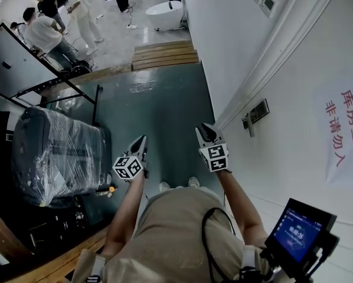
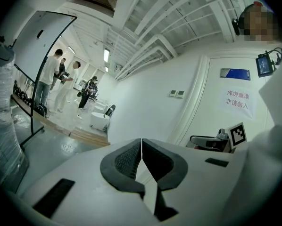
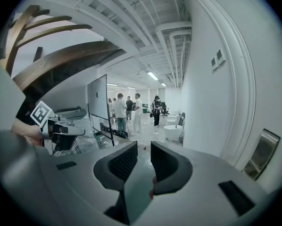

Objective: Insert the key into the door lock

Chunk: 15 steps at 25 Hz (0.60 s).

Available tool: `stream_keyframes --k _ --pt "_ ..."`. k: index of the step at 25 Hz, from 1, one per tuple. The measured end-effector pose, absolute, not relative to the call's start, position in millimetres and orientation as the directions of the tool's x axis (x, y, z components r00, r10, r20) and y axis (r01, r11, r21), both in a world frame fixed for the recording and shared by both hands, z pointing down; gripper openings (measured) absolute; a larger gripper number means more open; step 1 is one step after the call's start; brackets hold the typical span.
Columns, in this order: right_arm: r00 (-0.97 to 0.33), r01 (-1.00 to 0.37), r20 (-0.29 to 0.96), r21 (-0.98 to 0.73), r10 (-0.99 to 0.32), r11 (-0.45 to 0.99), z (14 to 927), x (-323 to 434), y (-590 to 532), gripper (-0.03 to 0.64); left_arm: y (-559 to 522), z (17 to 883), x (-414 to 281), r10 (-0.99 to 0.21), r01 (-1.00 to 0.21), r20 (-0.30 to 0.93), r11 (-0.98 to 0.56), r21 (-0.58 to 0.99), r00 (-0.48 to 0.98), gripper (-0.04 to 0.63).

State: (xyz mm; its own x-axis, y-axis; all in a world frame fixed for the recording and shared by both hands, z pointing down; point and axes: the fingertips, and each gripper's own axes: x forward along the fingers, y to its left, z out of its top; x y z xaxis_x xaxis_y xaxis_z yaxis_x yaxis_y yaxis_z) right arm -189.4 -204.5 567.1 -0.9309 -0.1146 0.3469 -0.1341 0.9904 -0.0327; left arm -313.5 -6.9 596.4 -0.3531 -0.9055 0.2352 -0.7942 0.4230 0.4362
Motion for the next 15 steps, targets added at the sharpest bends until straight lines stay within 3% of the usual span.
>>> stream_keyframes --k 7,15 --pt "-0.923 -0.097 0.37 0.048 -0.108 0.994 570 -184 -208 0.066 -18 604 -308 -0.908 -0.786 0.246 0.418 0.455 -0.341 0.02" --pt "-0.923 -0.158 0.35 0.031 -0.159 0.987 568 -156 -243 0.066 -61 606 -287 -0.924 -0.805 0.246 0.377 0.459 -0.292 0.02"
